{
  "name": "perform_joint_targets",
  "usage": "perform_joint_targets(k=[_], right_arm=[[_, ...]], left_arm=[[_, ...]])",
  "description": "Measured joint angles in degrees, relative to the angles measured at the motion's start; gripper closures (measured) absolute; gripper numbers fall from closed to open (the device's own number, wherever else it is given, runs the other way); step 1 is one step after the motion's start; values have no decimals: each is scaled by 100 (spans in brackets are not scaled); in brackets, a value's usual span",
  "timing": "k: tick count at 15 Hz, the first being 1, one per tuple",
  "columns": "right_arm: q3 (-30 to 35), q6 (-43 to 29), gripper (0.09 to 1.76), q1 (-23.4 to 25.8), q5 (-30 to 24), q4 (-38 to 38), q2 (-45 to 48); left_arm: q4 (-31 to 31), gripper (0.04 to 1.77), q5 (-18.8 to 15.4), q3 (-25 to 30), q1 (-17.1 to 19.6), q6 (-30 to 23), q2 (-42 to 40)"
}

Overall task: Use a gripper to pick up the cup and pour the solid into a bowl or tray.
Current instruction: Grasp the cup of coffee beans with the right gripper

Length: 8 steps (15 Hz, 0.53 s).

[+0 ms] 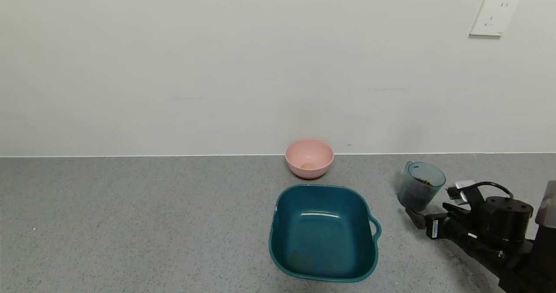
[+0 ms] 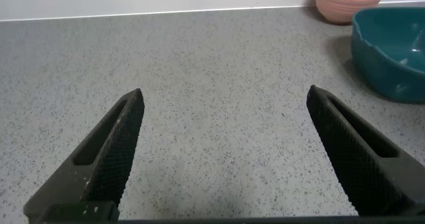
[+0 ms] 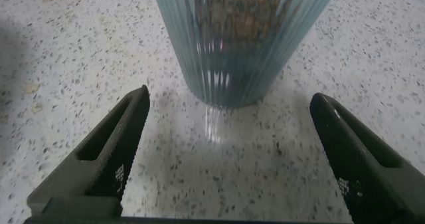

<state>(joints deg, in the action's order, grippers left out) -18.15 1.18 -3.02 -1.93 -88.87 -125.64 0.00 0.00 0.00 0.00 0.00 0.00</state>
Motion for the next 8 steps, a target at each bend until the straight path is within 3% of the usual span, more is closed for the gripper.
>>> perform_joint_targets(k=[8], right_arm=[[-579, 11, 9, 16, 2, 0, -177]], left_arm=[[0, 5, 0, 0, 0, 0, 0]])
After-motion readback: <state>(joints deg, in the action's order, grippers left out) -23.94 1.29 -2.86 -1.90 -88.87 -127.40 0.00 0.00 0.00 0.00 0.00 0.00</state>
